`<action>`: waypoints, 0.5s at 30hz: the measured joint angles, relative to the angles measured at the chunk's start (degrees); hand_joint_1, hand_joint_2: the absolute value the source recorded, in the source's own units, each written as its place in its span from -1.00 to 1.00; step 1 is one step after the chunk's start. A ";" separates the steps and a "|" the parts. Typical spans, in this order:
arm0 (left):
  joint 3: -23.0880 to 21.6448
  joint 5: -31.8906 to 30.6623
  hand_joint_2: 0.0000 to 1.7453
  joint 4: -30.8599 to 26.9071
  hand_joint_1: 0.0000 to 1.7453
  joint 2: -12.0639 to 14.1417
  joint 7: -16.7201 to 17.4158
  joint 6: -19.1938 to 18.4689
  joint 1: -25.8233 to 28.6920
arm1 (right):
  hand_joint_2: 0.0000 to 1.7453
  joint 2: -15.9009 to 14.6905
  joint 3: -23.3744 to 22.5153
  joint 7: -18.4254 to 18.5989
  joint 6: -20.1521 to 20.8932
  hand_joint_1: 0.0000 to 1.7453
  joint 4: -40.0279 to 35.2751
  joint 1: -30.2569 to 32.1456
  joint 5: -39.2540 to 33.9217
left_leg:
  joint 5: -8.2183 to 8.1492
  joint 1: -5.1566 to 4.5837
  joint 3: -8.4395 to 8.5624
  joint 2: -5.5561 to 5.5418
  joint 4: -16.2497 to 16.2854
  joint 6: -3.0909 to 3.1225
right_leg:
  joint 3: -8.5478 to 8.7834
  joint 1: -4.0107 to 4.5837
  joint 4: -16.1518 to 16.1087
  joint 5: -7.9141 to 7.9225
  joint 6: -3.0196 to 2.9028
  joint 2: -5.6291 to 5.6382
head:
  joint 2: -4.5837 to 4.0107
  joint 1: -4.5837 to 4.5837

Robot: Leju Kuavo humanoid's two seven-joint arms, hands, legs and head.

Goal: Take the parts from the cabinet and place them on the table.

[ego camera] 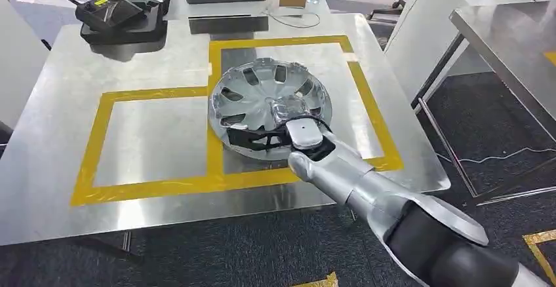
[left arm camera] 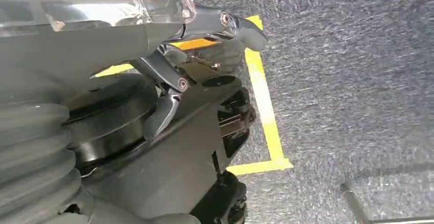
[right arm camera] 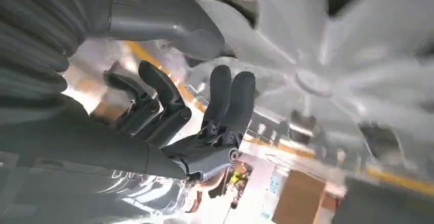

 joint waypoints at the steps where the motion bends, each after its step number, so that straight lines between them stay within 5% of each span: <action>1: 0.00 0.02 1.00 0.00 -1.00 0.04 -0.22 -0.13 0.01 | 1.00 -0.59 -0.90 -2.40 -3.73 1.00 -0.97 0.47 -2.76 | -0.01 0.00 0.08 -0.04 -0.01 -0.01 | 0.03 0.00 0.00 -0.06 -0.08 -0.03 | 0.00 0.04; 7: -0.02 0.00 1.00 0.00 -1.00 0.22 -1.05 -0.68 0.13 | 1.00 -4.77 -7.72 -15.69 -17.90 1.00 -10.67 5.90 -22.83 | -0.09 -0.01 0.40 -0.67 -0.02 -0.11 | 0.39 -0.03 -0.04 -0.27 -0.12 -0.53 | 0.00 0.04; 11: -0.02 0.00 1.00 0.00 -1.00 0.35 -1.34 -0.66 0.24 | 1.00 -7.24 -12.93 -22.67 -20.51 1.00 -18.27 10.78 -38.23 | -0.11 -0.01 0.49 -0.76 -0.04 -0.14 | 0.52 -0.03 -0.05 -0.32 -0.07 -0.61 | 0.00 -0.02; 15: -0.02 0.00 1.00 0.00 -1.00 0.48 -1.38 -0.61 0.42 | 1.00 -9.65 -17.55 -25.44 -22.49 1.00 -25.15 14.27 -47.03 | -0.13 0.00 0.56 -0.80 -0.07 -0.17 | 0.54 -0.03 -0.06 -0.33 -0.08 -0.60 | 0.00 -0.05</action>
